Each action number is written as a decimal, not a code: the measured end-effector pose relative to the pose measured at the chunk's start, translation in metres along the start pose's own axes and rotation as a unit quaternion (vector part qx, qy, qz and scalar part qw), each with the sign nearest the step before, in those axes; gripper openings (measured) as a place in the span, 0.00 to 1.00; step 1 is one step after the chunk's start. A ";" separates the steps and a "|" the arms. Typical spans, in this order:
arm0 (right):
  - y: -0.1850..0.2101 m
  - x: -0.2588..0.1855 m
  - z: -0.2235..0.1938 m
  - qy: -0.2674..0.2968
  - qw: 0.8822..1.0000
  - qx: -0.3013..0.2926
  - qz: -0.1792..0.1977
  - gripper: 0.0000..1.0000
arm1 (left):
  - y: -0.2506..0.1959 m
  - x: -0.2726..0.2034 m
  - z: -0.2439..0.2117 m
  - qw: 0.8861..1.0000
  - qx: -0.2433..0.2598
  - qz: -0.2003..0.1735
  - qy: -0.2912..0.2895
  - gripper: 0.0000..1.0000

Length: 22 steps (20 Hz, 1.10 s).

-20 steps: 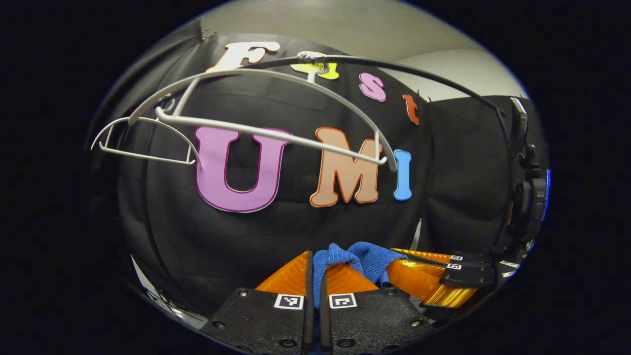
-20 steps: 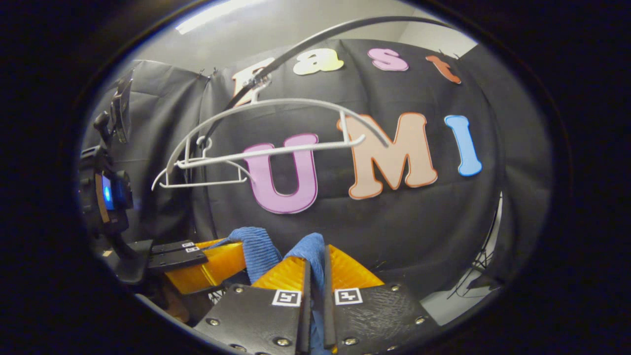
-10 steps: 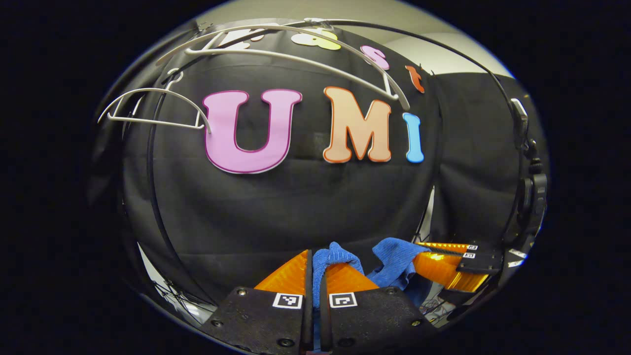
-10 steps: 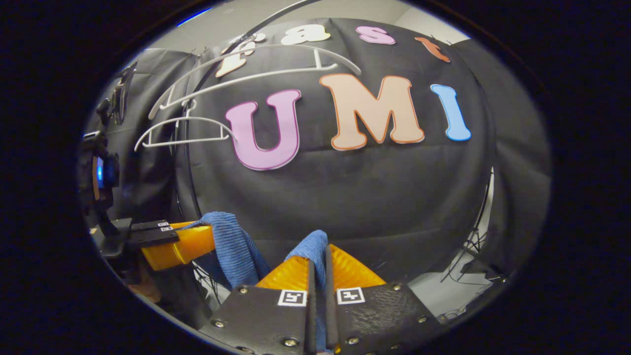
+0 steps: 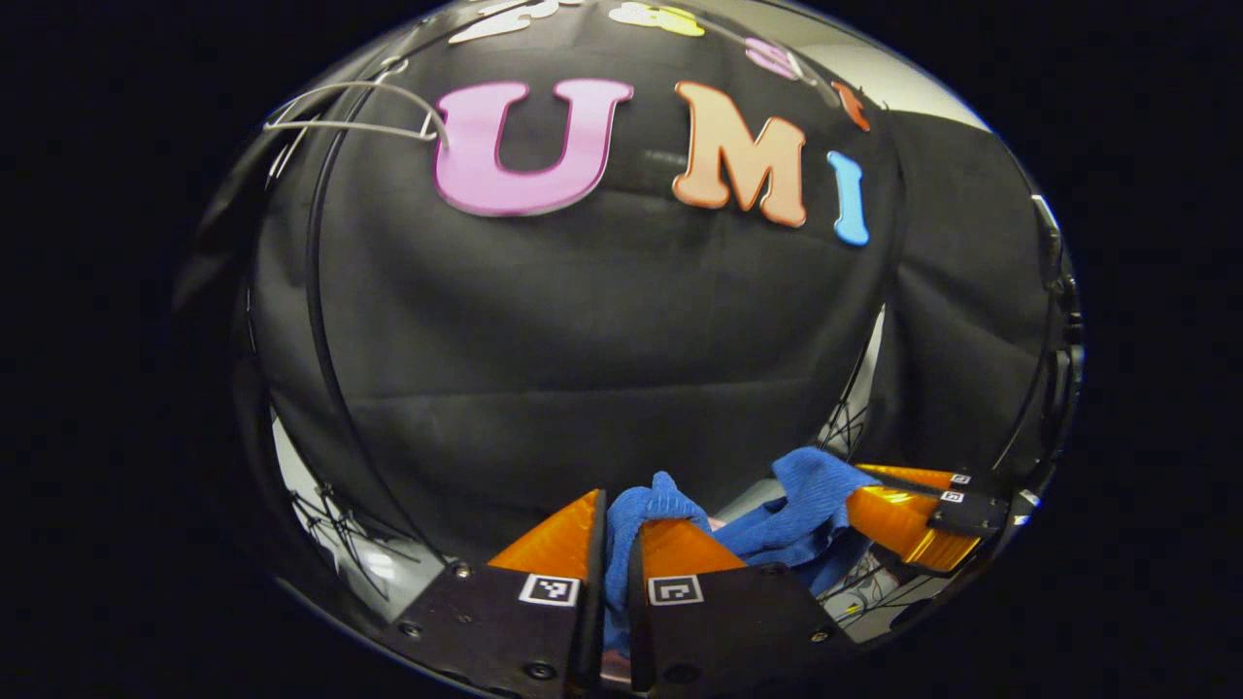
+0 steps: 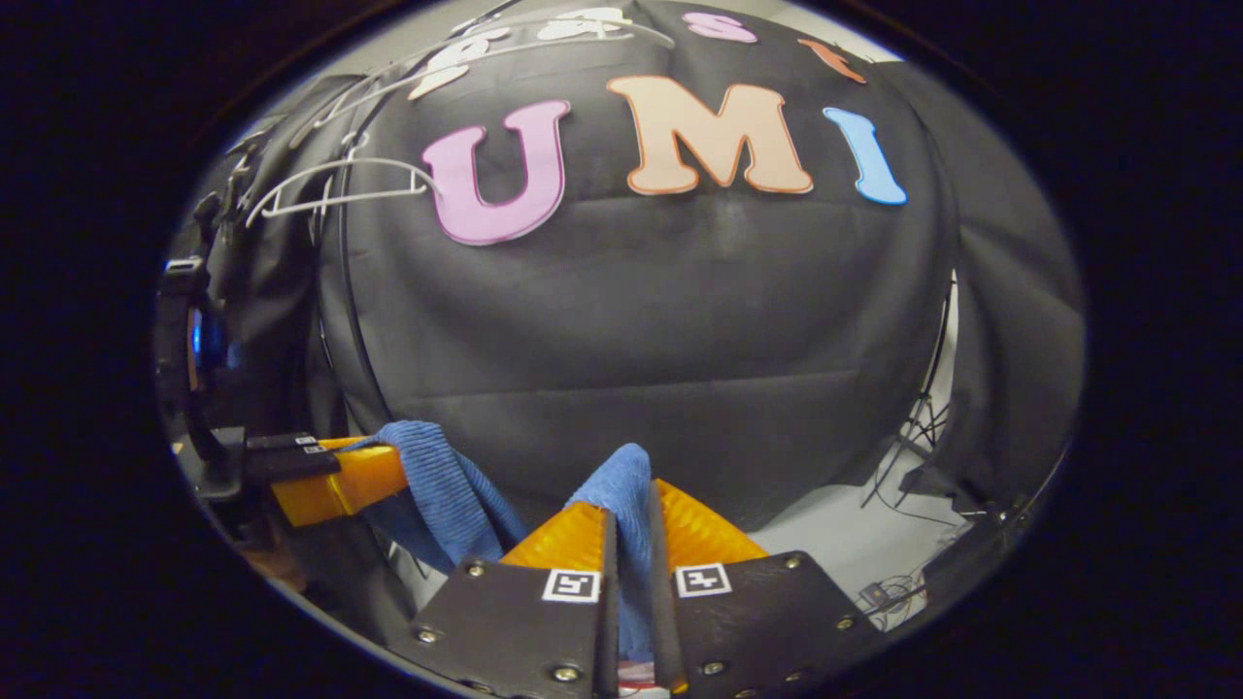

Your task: Grasp the clothes on the hanger with both hands and then place them into the laundry hamper below.

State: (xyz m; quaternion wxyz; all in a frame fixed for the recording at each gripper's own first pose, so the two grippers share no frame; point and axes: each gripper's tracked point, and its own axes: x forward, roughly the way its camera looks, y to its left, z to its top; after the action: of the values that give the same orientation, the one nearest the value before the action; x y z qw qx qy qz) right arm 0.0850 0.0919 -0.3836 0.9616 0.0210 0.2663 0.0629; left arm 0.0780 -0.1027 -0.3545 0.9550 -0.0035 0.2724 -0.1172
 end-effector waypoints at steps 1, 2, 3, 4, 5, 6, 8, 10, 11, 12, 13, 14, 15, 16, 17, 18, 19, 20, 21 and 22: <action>-0.001 0.002 -0.009 0.009 1.000 -0.011 -0.010 0.21 | 0.000 0.001 -0.016 1.000 -0.004 -0.002 0.021 0.12; -0.003 0.003 -0.020 0.024 0.999 -0.025 -0.020 0.32 | -0.001 0.000 -0.028 0.999 -0.005 -0.008 0.043 0.13; -0.003 0.004 -0.029 0.037 0.999 -0.034 -0.017 0.51 | -0.002 -0.004 -0.036 0.998 0.000 -0.008 0.056 0.15; -0.002 0.003 -0.034 0.037 0.999 -0.029 -0.004 0.70 | -0.001 -0.004 -0.045 0.998 0.006 -0.007 0.064 0.23; 0.001 0.000 -0.029 0.035 0.999 -0.019 0.004 0.89 | 0.001 -0.007 -0.046 0.997 0.012 -0.005 0.073 0.29; 0.000 -0.004 -0.024 0.031 0.999 -0.009 0.004 0.99 | 0.000 -0.013 -0.044 0.998 0.017 -0.008 0.066 0.39; -0.001 -0.011 -0.021 0.029 1.000 -0.007 -0.001 0.96 | -0.003 -0.024 -0.035 0.998 0.025 -0.006 0.056 0.64; 0.002 -0.028 -0.023 0.023 1.000 -0.007 -0.005 1.00 | -0.004 -0.032 -0.031 0.998 0.026 -0.004 0.052 0.68; 0.002 -0.034 -0.020 0.019 1.000 -0.005 -0.004 1.00 | -0.005 -0.035 -0.028 0.998 0.028 -0.004 0.048 0.71; 0.003 -0.037 -0.017 0.016 1.000 -0.002 -0.003 1.00 | -0.006 -0.039 -0.024 0.999 0.027 -0.004 0.044 0.75; 0.002 -0.040 -0.012 0.011 1.000 0.000 -0.003 1.00 | -0.008 -0.042 -0.021 0.999 0.025 -0.005 0.040 0.76; 0.000 -0.042 -0.007 0.007 1.000 0.003 -0.004 1.00 | -0.011 -0.045 -0.018 0.999 0.022 -0.007 0.037 0.77; -0.001 -0.045 -0.001 0.002 1.000 0.005 -0.005 1.00 | -0.010 -0.046 -0.013 0.999 0.019 -0.006 0.031 0.78; -0.001 -0.048 0.001 -0.001 1.000 0.007 -0.006 1.00 | -0.009 -0.048 -0.009 0.999 0.015 -0.006 0.027 0.81; -0.003 -0.051 0.005 -0.006 1.000 0.010 -0.008 0.99 | -0.009 -0.050 -0.004 1.000 0.014 -0.005 0.021 0.82; -0.005 -0.055 0.008 -0.008 1.000 0.013 -0.010 1.00 | -0.007 -0.054 0.001 1.000 0.013 -0.003 0.017 0.84; -0.006 -0.057 0.013 -0.013 1.000 0.017 -0.009 1.00 | -0.004 -0.058 0.007 1.000 0.012 0.003 0.011 0.87; -0.008 -0.059 0.018 -0.019 1.000 0.022 -0.011 0.99 | 0.000 -0.059 0.013 1.000 0.011 0.009 0.002 0.90; -0.011 -0.062 0.024 -0.025 0.999 0.026 -0.012 0.99 | 0.002 -0.061 0.021 1.000 0.013 0.014 -0.006 0.93; -0.013 -0.065 0.028 -0.031 0.999 0.029 -0.014 1.00 | 0.004 -0.066 0.027 1.000 0.015 0.018 -0.012 0.96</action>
State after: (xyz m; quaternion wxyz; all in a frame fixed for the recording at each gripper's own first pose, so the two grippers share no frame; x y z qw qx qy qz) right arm 0.0455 0.0698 -0.3271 0.9691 0.0474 0.2387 0.0410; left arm 0.0387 -0.0855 -0.2975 0.9602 0.0143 0.2588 -0.1037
